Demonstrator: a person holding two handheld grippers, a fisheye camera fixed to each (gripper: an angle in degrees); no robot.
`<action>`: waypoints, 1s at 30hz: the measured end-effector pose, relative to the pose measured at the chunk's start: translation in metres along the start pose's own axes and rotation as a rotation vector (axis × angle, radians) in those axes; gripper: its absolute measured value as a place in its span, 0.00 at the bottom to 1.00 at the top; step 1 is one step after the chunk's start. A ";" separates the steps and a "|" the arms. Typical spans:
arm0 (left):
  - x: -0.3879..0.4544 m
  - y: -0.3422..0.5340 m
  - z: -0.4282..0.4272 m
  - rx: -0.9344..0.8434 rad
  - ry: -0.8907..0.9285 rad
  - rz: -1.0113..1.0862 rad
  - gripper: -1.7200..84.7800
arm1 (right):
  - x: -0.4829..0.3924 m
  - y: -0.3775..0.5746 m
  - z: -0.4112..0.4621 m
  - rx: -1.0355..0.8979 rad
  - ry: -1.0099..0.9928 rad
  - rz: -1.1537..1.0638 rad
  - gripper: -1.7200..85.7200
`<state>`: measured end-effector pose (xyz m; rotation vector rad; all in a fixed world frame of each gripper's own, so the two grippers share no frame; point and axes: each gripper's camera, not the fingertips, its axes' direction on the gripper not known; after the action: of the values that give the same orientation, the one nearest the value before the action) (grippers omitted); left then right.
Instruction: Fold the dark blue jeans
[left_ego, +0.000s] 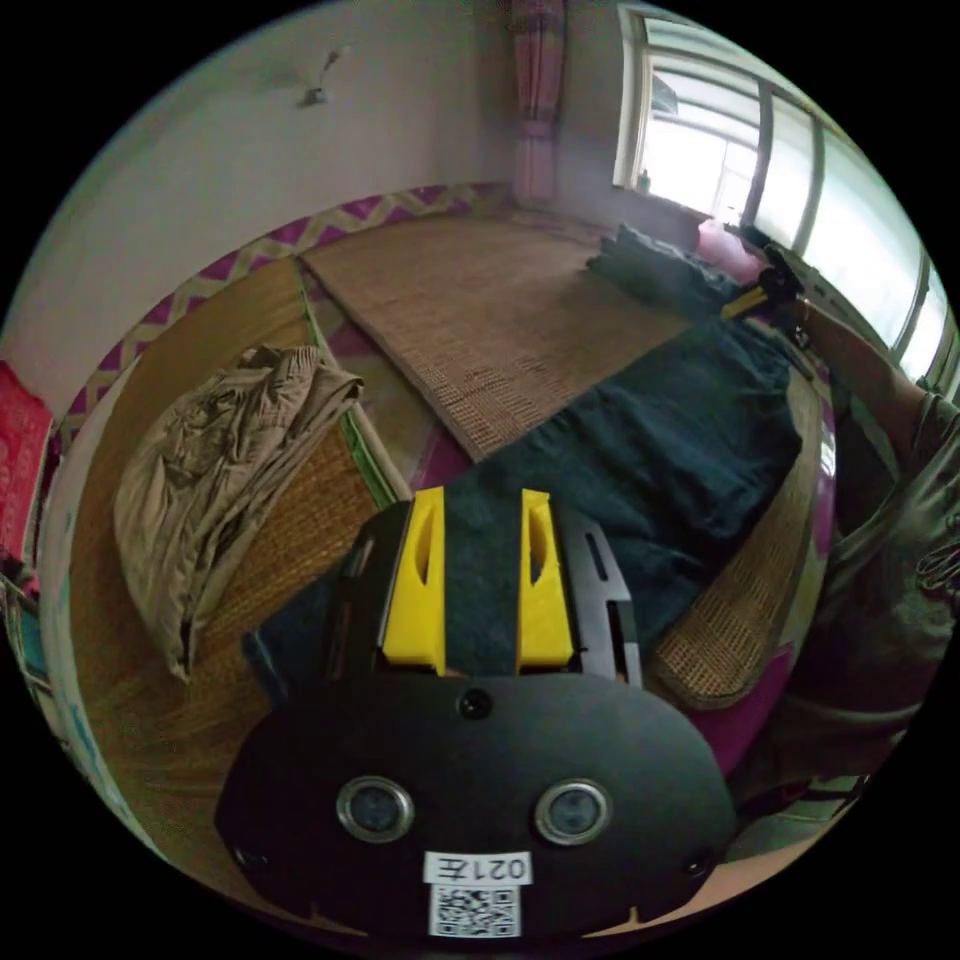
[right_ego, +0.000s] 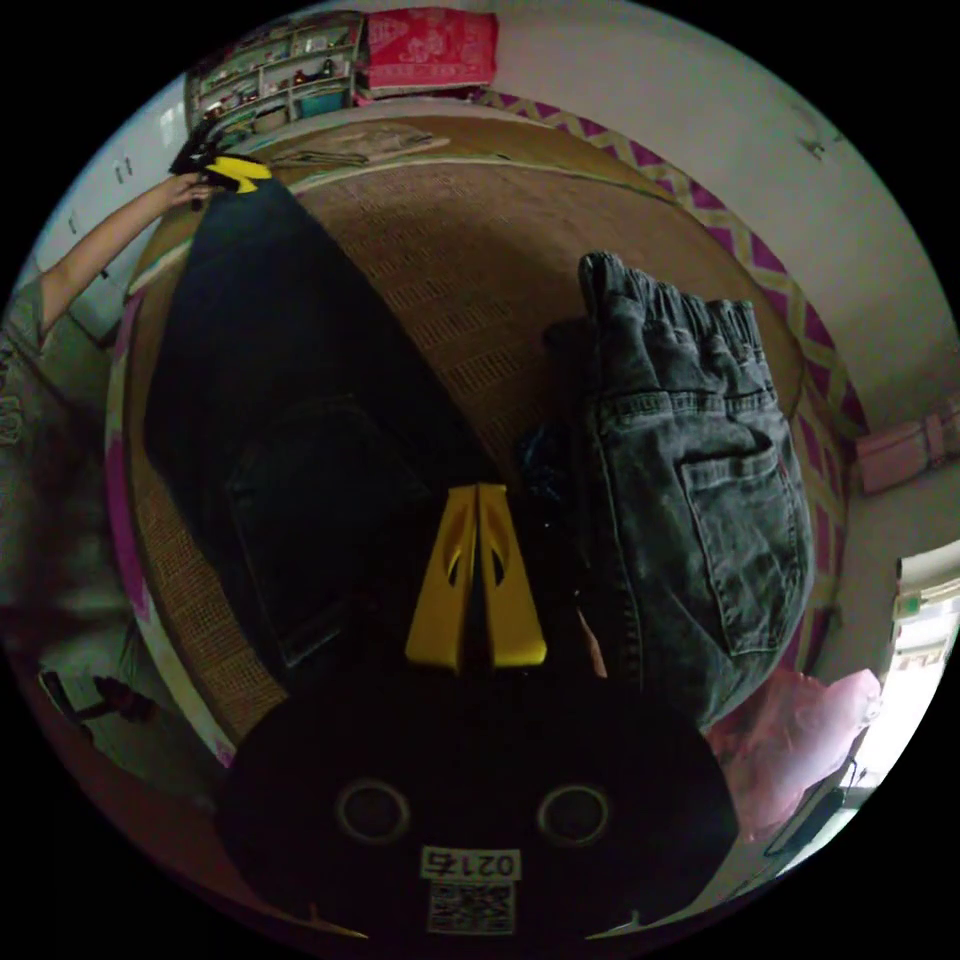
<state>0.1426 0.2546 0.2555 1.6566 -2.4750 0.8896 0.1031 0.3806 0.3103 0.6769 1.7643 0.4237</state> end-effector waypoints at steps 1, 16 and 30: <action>-0.001 -0.003 0.004 -0.012 0.002 0.009 0.15 | -0.001 0.001 -0.003 0.007 -0.014 -0.007 0.02; 0.002 0.002 0.019 0.001 0.047 0.082 0.02 | 0.005 0.018 -0.005 -0.017 -0.056 0.024 0.02; 0.043 0.055 -0.079 0.140 0.011 0.131 0.01 | -0.018 0.046 -0.036 -0.078 -0.015 0.019 0.01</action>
<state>0.0552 0.2705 0.3114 1.5355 -2.5948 1.1065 0.0823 0.4068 0.3619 0.6403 1.7194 0.4960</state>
